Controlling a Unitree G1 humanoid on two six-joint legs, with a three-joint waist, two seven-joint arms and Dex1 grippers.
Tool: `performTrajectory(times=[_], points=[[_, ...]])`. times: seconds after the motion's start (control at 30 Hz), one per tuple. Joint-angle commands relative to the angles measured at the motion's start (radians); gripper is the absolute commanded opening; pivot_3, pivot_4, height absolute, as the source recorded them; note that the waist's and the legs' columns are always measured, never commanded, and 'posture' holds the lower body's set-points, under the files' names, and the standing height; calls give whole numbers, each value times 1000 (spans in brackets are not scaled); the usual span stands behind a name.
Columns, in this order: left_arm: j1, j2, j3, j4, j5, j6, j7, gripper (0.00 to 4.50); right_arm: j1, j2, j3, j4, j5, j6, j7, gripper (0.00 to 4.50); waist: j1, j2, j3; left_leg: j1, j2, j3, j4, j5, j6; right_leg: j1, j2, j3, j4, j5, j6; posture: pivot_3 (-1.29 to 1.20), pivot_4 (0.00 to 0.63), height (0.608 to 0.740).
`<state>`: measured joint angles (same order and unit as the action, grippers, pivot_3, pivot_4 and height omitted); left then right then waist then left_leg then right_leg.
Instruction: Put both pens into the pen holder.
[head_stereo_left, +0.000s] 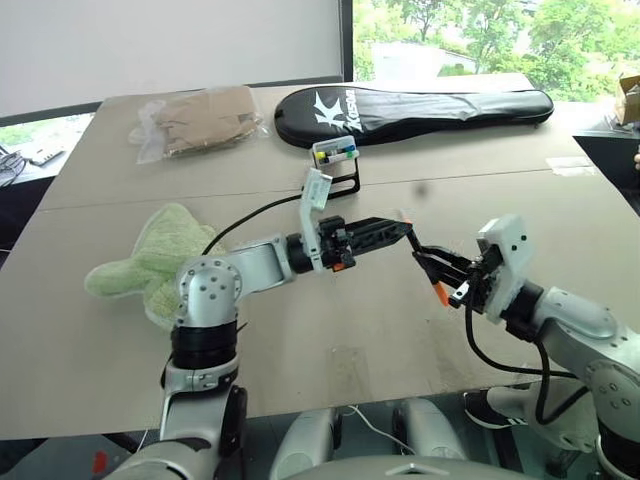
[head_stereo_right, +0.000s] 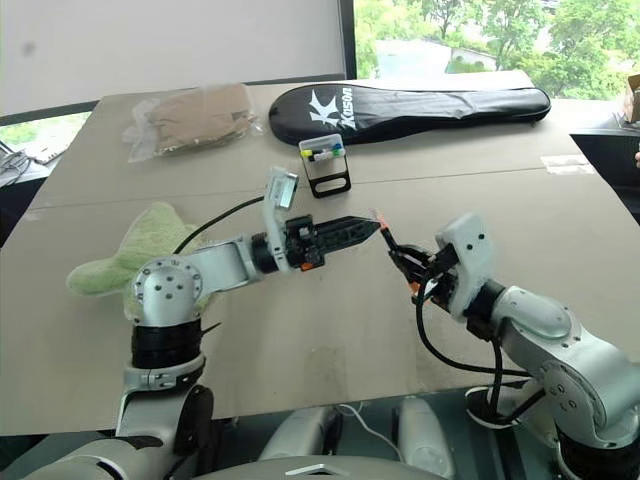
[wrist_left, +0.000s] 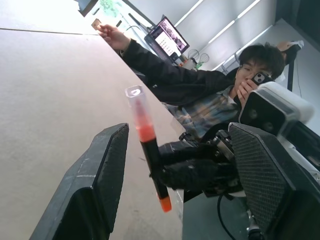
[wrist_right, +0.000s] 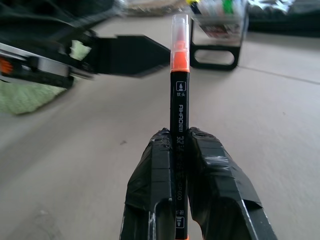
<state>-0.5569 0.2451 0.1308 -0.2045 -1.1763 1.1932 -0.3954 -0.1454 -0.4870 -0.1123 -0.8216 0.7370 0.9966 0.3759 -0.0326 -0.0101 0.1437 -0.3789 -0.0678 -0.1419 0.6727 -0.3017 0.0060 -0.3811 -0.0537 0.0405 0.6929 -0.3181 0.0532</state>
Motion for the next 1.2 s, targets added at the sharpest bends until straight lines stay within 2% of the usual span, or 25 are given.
performTrajectory(times=[0.03, 0.07, 0.17, 0.23, 0.27, 0.3, 0.37, 0.4, 0.57, 0.67, 0.7, 0.77, 1.0, 1.2], points=[[-16, -5, 6, 7, -29, 15, 32, 2758, -28, -11, 32, -8, 15, -66, 50, 0, 0, 0, 0, 0, 0, 0, 0, 0, 0, 0, 0, 0, 0, 0, 0, 0, 150, 740], [-13, 1, -2, 4, -23, 17, 28, 2481, -31, -9, 37, -5, 16, -73, 51, 0, 0, 0, 0, 0, 0, 0, 0, 0, 0, 0, 0, 0, 0, 0, 0, 0, 150, 740], [-10, 2, 1, 0, -28, 12, 27, 1004, -38, -12, 57, 2, 8, -86, 51, 0, 2, 0, 0, 0, 0, 0, 0, 0, 0, 0, 0, 0, 0, 0, 0, 0, 150, 740], [-12, 0, 9, 2, -29, 3, 29, 296, -41, -13, 72, 6, -3, -100, 53, 0, 3, 0, 0, 0, 0, 0, 0, 0, 0, 0, 0, 0, 0, 0, 0, 0, 150, 740], [-14, 1, 11, 0, -25, -4, 29, 80, -45, -16, 79, 15, -18, -121, 62, 0, 3, 0, 0, 0, 0, 0, 0, 0, 0, 0, 0, 0, 0, 0, 0, 0, 150, 740], [-16, 5, 10, -5, -16, -13, 23, 80, -47, -16, 77, 28, -20, -129, 66, 0, 3, 0, 0, 0, 0, 0, 0, 0, 0, 0, 0, 0, 0, 0, 0, 0, 150, 740], [-28, 15, 16, -22, 3, -47, 10, 0, -35, -33, 71, 34, -17, -145, 92, 912, 4, 0, 0, 0, 0, 0, 0, 0, 0, 0, 0, 0, 0, 0, 0, 0, 150, 740], [-40, 25, 21, -32, 24, -76, 2, 0, -25, -45, 68, 33, -33, -161, 97, 1132, 5, 0, 0, 0, 0, 0, 0, 0, 0, 0, 0, 0, 0, 0, 0, 0, 150, 740], [-145, 173, -46, -98, 338, -397, -126, 0, 27, -115, -8, 24, -102, -289, 147, 3342, 12, -1, 1, 0, 0, 0, 0, 0, 0, -1, 0, 0, 0, 0, 0, 0, 150, 740], [-230, 240, -99, -64, 571, -634, -157, 0, 32, -148, -45, 24, -166, -365, 143, 3342, 21, -1, 2, 0, 0, 1, 0, 0, 0, 0, 0, 0, -2, 0, 0, 0, 150, 740], [-246, 275, -150, -39, 691, -745, -173, 0, 20, -155, -57, 28, -167, -369, 141, 3342, 22, -1, 2, 0, -1, 1, 0, 0, 0, 0, 0, 0, -2, 0, 0, 0, 150, 740], [-252, 304, -211, 1, 826, -899, -213, 0, -1, -158, -71, 35, -161, -375, 139, 3342, 22, -1, 2, 0, -1, 1, -1, 0, 0, 0, 0, 0, -4, 0, 0, 0, 150, 740], [-259, 284, -318, 251, 1088, -1253, -249, 0, -38, -169, -98, 61, -193, -407, 128, 3342, 21, -2, 2, -1, -1, 0, -3, 0, 0, -1, -1, -1, -5, 0, 0, 0, 150, 740], [-310, 253, -348, 472, 1223, -1487, -234, 0, -17, -169, -118, 52, -204, -412, 117, 3342, 21, -4, 4, -3, -1, 0, -3, 0, 0, -2, -1, -1, -5, 0, 0, 0, 150, 740]])
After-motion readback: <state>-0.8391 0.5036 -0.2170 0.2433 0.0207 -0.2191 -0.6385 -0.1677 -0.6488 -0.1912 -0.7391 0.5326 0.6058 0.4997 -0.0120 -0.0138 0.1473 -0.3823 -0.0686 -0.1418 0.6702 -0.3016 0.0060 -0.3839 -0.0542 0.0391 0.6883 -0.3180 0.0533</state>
